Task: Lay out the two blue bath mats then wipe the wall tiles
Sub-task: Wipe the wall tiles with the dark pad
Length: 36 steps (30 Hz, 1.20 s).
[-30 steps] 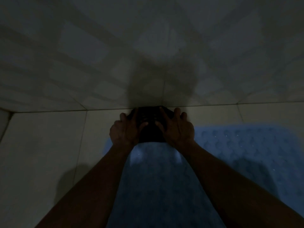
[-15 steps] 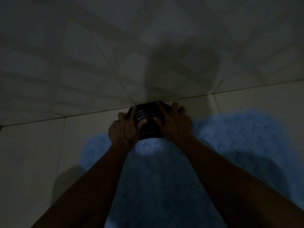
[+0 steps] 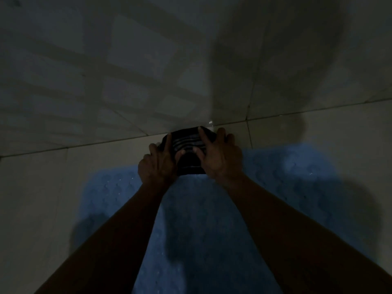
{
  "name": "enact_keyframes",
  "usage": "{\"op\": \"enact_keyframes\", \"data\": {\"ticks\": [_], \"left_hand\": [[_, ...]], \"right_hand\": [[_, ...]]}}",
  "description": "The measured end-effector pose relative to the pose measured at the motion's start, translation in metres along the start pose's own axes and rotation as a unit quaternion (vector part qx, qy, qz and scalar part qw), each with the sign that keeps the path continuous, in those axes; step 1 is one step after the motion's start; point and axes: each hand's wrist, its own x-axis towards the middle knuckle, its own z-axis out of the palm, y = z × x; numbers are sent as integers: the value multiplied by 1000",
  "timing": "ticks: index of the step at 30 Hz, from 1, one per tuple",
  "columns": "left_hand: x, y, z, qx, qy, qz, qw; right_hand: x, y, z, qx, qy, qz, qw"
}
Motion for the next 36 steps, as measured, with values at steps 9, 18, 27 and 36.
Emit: {"op": "enact_keyframes", "data": {"ticks": [9,18,27,36], "left_hand": [[-6,33,0,-34,12,15,999],[-7,49,-2,-68,-7,60,996],[-4,51,5,-124,-5,81,989],[-7,79,3,-145,-6,88,986]], "right_hand": [[-2,34,-12,-10,-9,14,1000],[-12,45,-23,-38,-9,59,998],[-9,38,-34,-68,-31,104,992],[-11,55,-51,-121,-44,114,985]]}}
